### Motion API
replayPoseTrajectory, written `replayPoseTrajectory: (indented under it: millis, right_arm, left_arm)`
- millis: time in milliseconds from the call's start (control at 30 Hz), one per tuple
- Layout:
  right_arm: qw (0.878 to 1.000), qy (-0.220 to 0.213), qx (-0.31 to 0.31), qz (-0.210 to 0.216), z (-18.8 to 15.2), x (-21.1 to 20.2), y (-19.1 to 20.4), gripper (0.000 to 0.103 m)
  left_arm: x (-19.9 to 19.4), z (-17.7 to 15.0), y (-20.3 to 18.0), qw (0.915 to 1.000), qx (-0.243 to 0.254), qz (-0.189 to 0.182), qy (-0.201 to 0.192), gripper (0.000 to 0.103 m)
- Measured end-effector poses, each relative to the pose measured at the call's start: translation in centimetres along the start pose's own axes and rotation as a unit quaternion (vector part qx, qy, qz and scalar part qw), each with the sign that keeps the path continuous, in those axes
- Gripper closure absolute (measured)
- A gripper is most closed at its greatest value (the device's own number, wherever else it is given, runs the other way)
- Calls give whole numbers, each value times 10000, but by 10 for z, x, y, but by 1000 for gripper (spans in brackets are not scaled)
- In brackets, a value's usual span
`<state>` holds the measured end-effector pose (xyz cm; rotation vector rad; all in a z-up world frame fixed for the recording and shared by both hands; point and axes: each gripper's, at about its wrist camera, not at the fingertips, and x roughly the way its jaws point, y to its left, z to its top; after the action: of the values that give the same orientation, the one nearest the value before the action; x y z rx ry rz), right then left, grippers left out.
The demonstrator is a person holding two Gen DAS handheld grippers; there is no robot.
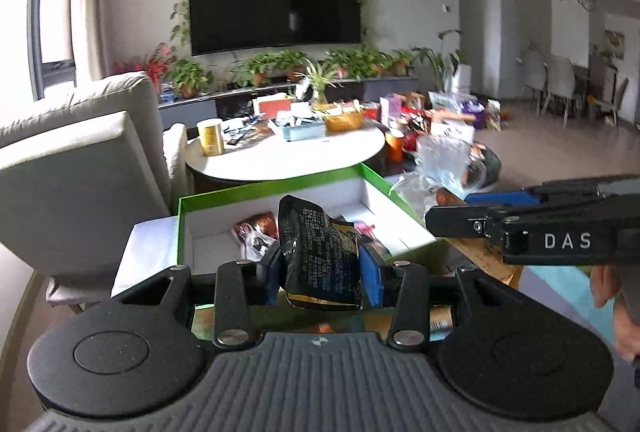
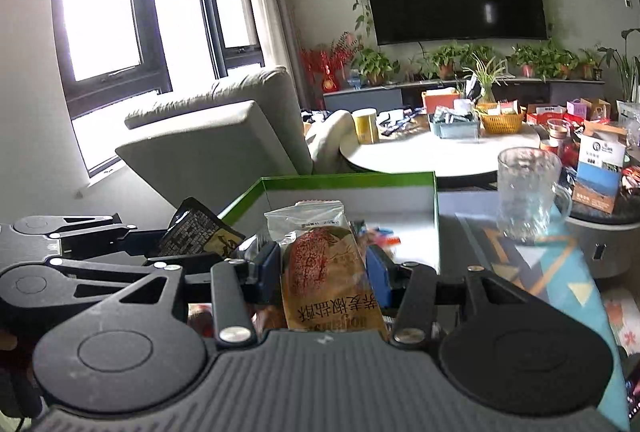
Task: Organize snacks
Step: 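Carry both packets over the green box, open the left tool, then the right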
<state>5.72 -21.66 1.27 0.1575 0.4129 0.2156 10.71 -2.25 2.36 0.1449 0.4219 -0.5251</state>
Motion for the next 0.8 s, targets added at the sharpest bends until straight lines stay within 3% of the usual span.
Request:
replayPoseTrajectory:
  millis: [467, 800]
  right_arm:
    - [9998, -103, 166, 52, 24, 41, -1, 54]
    - [9998, 68, 179, 48, 29, 70, -5, 54]
  left_arm:
    - [46, 21, 36, 9988, -400, 277, -77, 65]
    - [96, 22, 58, 9975, -548, 385, 202, 65]
